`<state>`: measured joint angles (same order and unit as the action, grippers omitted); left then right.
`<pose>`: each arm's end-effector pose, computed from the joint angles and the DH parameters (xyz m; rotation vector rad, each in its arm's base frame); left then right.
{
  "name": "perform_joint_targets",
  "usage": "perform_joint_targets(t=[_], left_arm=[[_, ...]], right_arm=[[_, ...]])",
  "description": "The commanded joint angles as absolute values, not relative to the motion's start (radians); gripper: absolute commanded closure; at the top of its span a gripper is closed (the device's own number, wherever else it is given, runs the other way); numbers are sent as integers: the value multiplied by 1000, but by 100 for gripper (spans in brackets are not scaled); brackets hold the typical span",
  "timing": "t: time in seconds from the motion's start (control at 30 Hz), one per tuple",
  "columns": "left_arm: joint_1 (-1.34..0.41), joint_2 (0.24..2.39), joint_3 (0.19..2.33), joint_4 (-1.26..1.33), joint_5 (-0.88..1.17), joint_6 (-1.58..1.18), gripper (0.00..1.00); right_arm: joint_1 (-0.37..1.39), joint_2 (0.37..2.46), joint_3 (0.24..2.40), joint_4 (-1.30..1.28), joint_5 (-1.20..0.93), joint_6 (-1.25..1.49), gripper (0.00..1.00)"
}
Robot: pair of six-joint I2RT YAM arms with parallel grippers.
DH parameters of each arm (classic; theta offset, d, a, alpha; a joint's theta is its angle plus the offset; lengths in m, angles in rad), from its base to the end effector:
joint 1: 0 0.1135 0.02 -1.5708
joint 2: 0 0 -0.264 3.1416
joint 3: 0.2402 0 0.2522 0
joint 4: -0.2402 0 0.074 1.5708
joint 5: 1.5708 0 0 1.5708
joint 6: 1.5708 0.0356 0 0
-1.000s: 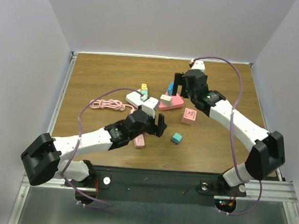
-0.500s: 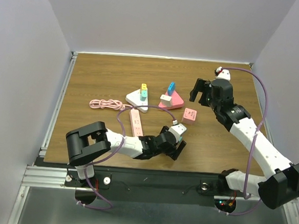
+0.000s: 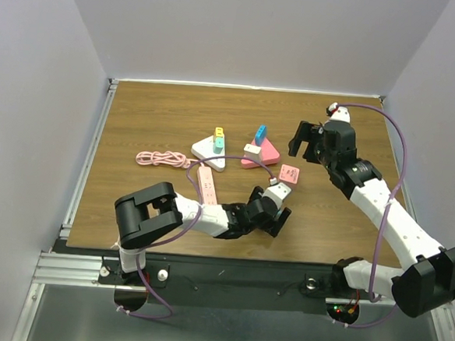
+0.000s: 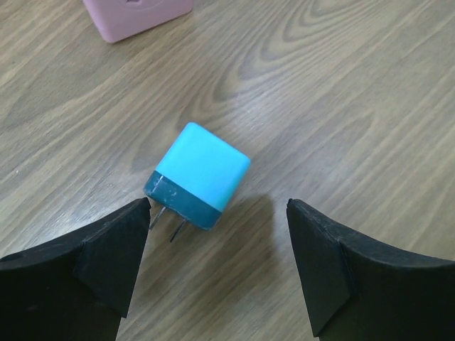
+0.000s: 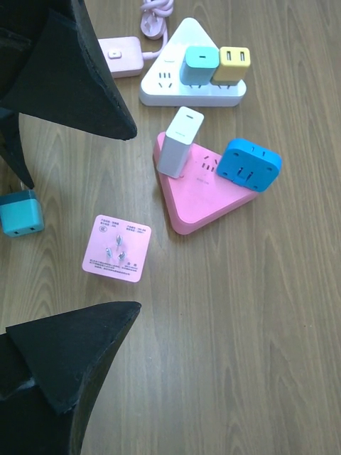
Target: Insert the plug
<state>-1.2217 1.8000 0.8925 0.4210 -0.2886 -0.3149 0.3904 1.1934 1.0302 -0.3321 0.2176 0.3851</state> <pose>0.1373 -0.3477 0.1640 0.7522 1.9621 -0.6575 0.2525 0.0956 0.3266 0.1287 2.0592 0.2561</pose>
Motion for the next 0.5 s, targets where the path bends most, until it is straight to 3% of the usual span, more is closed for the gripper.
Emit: perform_joint_targets(t=[0.0, 0.47], left_arm=[[-1213, 1796, 931, 394, -362, -337, 11], [-1134, 1776, 850, 483, -198, -244, 13]], right_arm=[[376, 1204, 1049, -299, 187, 370, 0], [367, 1233, 1055, -298, 138, 371, 0]])
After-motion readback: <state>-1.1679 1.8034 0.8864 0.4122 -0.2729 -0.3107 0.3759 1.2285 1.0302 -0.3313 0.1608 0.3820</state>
